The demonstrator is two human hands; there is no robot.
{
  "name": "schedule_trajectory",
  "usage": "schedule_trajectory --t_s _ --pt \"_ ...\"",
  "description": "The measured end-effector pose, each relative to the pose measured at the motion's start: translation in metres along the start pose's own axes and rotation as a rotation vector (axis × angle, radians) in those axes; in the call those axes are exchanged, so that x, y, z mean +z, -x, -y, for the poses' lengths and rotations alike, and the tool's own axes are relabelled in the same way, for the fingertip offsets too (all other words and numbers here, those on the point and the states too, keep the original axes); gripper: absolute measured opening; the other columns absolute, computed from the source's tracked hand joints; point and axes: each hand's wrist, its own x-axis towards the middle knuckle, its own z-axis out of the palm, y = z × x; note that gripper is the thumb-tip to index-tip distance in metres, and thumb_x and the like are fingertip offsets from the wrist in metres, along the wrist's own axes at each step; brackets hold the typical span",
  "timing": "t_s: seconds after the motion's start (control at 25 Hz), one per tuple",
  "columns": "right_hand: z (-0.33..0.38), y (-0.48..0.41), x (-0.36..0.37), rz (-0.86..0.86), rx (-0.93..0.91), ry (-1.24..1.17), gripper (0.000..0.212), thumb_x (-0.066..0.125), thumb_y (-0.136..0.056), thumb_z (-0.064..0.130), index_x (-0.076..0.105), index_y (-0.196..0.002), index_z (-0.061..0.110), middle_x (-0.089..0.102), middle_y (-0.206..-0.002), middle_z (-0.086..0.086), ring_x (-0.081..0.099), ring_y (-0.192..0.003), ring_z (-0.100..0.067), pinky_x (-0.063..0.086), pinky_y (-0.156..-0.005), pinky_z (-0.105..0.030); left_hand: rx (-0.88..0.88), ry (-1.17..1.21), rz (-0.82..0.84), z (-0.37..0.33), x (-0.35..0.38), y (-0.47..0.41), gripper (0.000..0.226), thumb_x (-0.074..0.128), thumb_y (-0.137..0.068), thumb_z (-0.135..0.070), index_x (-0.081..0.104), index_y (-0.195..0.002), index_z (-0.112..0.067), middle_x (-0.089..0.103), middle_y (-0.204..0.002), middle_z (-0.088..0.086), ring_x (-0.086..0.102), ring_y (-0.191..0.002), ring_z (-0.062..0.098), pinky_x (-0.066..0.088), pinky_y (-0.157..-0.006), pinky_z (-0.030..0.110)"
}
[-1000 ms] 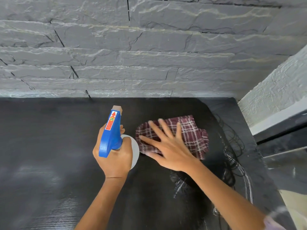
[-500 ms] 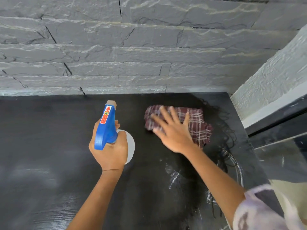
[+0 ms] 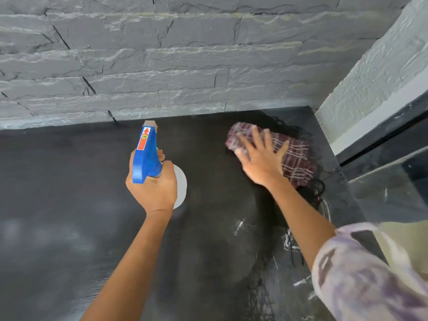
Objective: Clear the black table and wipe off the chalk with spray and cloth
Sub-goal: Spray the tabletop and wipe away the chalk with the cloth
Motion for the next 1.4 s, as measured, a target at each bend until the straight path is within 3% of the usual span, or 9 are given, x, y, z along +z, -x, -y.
schedule_trajectory --t_s 0.16,0.28,0.52,0.6,0.72,0.88,1.04,1.2,1.4 --pt "0.039 0.108 0.024 -0.055 -0.471 0.075 0.053 0.018 -0.092 0.061 0.015 -0.144 0.047 0.005 -0.159 0.005 0.004 -0.145 -0.028 0.002 -0.104 -0.073 0.006 -0.016 0.010 -0.011 -0.001 -0.002 0.028 0.055 -0.071 -0.017 0.061 -0.093 0.000 0.060 -0.075 -0.021 0.061 -0.072 -0.009 0.043 -0.071 0.003" --pt "-0.009 0.181 0.028 -0.048 -0.674 0.140 0.059 0.027 -0.090 0.059 0.012 -0.145 0.046 0.009 -0.158 0.006 0.012 -0.145 -0.026 0.004 -0.106 -0.071 -0.048 0.008 0.073 -0.019 -0.015 0.011 0.028 0.055 -0.071 -0.012 0.060 -0.095 0.001 0.063 -0.078 -0.017 0.064 -0.075 -0.004 0.050 -0.074 0.014" --pt "-0.053 0.127 0.005 0.036 0.107 -0.044 0.053 0.011 -0.093 0.059 0.002 -0.144 0.049 -0.003 -0.159 0.007 -0.005 -0.145 -0.026 -0.001 -0.105 -0.072 -0.107 0.015 0.104 -0.028 -0.077 0.090 0.040 0.048 -0.070 -0.005 0.055 -0.107 0.007 0.063 -0.091 -0.002 0.066 -0.080 -0.001 0.049 -0.074 0.012" --pt "-0.014 0.126 0.005 0.048 0.021 -0.037 0.052 0.014 -0.095 0.056 0.006 -0.145 0.046 -0.005 -0.159 0.006 -0.008 -0.145 -0.028 -0.005 -0.103 -0.074 -0.109 0.007 0.099 -0.034 -0.091 0.109 0.042 0.047 -0.070 -0.004 0.054 -0.109 0.008 0.063 -0.094 0.005 0.066 -0.080 -0.002 0.048 -0.075 0.011" --pt "0.031 0.192 0.019 0.052 -0.382 0.047 0.054 0.010 -0.093 0.061 0.010 -0.144 0.045 -0.005 -0.158 0.006 -0.008 -0.145 -0.028 -0.007 -0.104 -0.072 -0.120 -0.024 0.095 -0.038 -0.109 0.133 0.042 0.048 -0.071 -0.007 0.054 -0.110 0.008 0.063 -0.097 0.007 0.065 -0.081 -0.003 0.051 -0.077 0.014" --pt "0.004 0.294 0.036 -0.016 -0.651 0.122 0.055 0.016 -0.093 0.061 0.013 -0.145 0.044 0.010 -0.158 0.003 0.006 -0.145 -0.028 0.001 -0.105 -0.072 -0.141 -0.038 0.081 -0.037 -0.124 0.156 0.044 0.049 -0.073 -0.012 0.055 -0.110 0.009 0.063 -0.094 -0.001 0.063 -0.084 -0.009 0.050 -0.077 0.011" --pt "-0.062 0.297 0.026 -0.039 -0.380 0.114 0.055 0.012 -0.091 0.062 0.016 -0.144 0.046 0.017 -0.157 0.004 0.010 -0.144 -0.026 0.018 -0.101 -0.074 -0.138 -0.033 0.095 -0.032 -0.133 0.170 0.043 0.049 -0.072 -0.013 0.055 -0.109 0.007 0.062 -0.093 -0.005 0.062 -0.086 -0.009 0.046 -0.078 0.006" --pt "-0.040 0.240 0.021 0.016 0.085 -0.042 0.052 0.010 -0.094 0.059 0.003 -0.144 0.048 -0.003 -0.159 0.005 -0.007 -0.145 -0.027 -0.005 -0.102 -0.072 -0.184 -0.017 0.092 -0.033 -0.132 0.174 0.044 0.049 -0.069 -0.015 0.057 -0.110 0.000 0.063 -0.092 -0.012 0.061 -0.087 -0.007 0.043 -0.076 0.004" --pt "0.031 0.312 0.039 0.008 -0.371 0.052 0.054 0.010 -0.092 0.061 0.014 -0.144 0.045 0.002 -0.159 0.004 -0.004 -0.145 -0.030 0.000 -0.103 -0.074 -0.167 -0.044 0.159 -0.033 -0.137 0.175 0.041 0.052 -0.073 -0.008 0.055 -0.115 -0.004 0.061 -0.090 -0.019 0.057 -0.081 -0.013 0.042 -0.071 0.000"
